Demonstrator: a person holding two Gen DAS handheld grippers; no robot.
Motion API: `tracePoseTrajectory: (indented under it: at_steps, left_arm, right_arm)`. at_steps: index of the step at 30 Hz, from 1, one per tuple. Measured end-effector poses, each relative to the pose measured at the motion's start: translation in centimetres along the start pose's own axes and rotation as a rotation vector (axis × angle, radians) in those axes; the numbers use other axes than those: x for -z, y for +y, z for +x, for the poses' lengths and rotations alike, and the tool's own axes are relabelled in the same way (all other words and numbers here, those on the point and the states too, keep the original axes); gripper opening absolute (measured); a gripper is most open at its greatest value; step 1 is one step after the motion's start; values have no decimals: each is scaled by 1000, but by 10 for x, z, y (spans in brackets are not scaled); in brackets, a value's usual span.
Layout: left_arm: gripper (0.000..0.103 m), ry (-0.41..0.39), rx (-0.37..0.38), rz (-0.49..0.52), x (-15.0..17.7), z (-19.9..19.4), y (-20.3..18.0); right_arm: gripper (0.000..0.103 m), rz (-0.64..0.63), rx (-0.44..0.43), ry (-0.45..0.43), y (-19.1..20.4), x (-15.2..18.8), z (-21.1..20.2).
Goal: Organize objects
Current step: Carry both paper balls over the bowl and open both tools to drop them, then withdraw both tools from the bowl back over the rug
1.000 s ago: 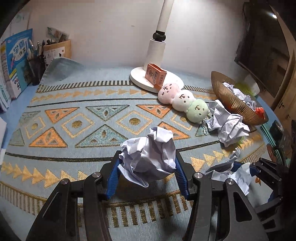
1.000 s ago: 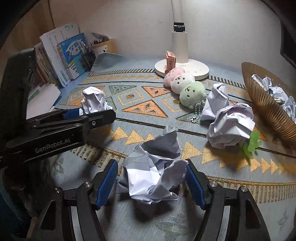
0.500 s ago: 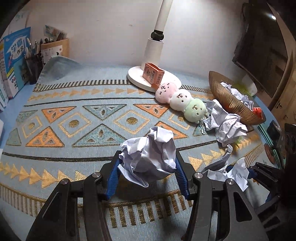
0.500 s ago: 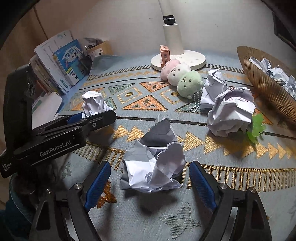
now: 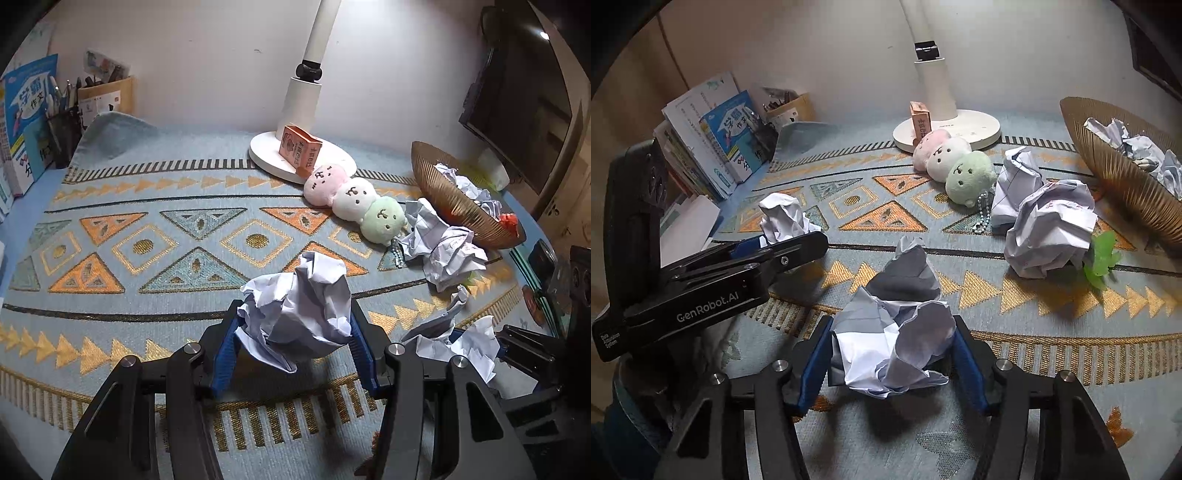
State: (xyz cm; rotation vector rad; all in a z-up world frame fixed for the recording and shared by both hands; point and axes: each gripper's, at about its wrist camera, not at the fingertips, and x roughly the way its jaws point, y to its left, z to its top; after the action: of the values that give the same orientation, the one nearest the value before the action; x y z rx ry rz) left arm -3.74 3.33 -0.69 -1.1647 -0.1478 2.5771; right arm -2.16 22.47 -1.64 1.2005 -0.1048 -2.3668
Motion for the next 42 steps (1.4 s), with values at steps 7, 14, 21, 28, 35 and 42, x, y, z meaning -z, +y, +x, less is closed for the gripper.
tracePoseTrajectory:
  at_steps: [7, 14, 21, 28, 35, 42]
  left_arm:
    - [51, -67, 134, 68, -49, -30, -51]
    - [51, -96, 253, 232, -126, -6, -147]
    - [51, -20, 318, 282, -155, 62, -212]
    - [74, 15, 315, 236, -161, 96, -222]
    - [74, -32, 312, 229, -151, 50, -186]
    - [74, -152, 223, 183, -128, -33, -125]
  right_arm:
    - [60, 82, 8, -194, -39, -30, -81]
    - [60, 321, 342, -411, -128, -82, -174]
    - [60, 484, 468, -404, -207, -125, -176]
    - [77, 482, 528, -325, -239, -133, -144]
    - [77, 425, 442, -331, -208, -110, -150]
    - [86, 240, 363, -355, -122, -96, -155]
